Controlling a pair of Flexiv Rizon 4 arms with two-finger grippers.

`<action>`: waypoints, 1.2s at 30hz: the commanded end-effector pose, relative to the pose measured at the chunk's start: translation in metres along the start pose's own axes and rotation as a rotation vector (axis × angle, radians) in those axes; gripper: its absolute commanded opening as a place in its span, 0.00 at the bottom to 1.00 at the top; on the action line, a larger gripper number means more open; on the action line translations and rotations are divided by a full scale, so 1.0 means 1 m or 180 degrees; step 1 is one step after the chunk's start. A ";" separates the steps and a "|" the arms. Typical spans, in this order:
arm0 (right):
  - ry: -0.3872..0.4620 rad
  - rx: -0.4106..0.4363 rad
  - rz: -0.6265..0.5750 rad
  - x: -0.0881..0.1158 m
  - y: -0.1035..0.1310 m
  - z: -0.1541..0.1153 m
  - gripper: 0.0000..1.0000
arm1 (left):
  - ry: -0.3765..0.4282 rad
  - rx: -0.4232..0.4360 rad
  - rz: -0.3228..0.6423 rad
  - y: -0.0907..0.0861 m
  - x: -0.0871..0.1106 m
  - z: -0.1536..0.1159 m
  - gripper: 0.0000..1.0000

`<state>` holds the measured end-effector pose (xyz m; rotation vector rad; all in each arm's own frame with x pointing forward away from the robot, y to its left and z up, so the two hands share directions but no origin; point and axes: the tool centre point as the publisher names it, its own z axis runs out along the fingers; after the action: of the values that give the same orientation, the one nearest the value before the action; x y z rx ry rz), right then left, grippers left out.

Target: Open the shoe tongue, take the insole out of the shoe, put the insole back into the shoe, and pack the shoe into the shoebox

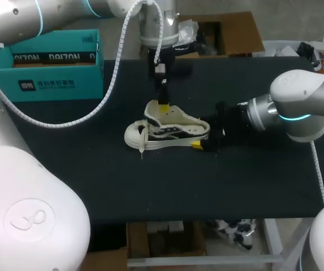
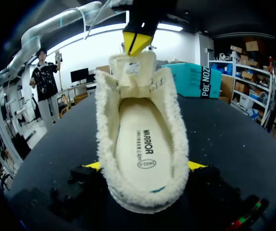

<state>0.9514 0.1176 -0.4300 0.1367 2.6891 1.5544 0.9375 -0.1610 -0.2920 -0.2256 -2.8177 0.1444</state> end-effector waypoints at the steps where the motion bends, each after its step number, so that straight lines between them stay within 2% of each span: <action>1: 0.0001 -0.0020 -0.0004 -0.004 -0.006 0.003 0.00 | -0.0054 0.0392 -0.0058 0.010 0.005 0.021 0.00; 13: 0.0001 -0.0020 -0.0004 -0.004 -0.006 0.003 0.00 | -0.0054 0.0392 -0.0058 0.010 0.005 0.021 0.00; 15: 0.0001 -0.0020 -0.0004 -0.004 -0.006 0.003 0.00 | -0.0057 0.0414 -0.0167 0.004 -0.002 0.028 0.00; 22: 0.0001 -0.0020 -0.0004 -0.004 -0.006 0.003 0.00 | -0.0133 0.0368 -0.0211 -0.009 -0.011 0.055 0.00; 31: 0.0001 -0.0020 -0.0004 -0.004 -0.006 0.003 0.00 | 0.0018 0.0234 -0.0238 -0.003 -0.013 0.088 0.00; 36: 0.0001 -0.0020 -0.0004 -0.004 -0.006 0.003 0.00 | 0.0044 0.0137 -0.0284 0.002 -0.009 0.101 0.00</action>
<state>0.9513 0.1176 -0.4301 0.1360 2.6886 1.5547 0.9146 -0.1646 -0.3819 -0.0895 -2.8039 0.1969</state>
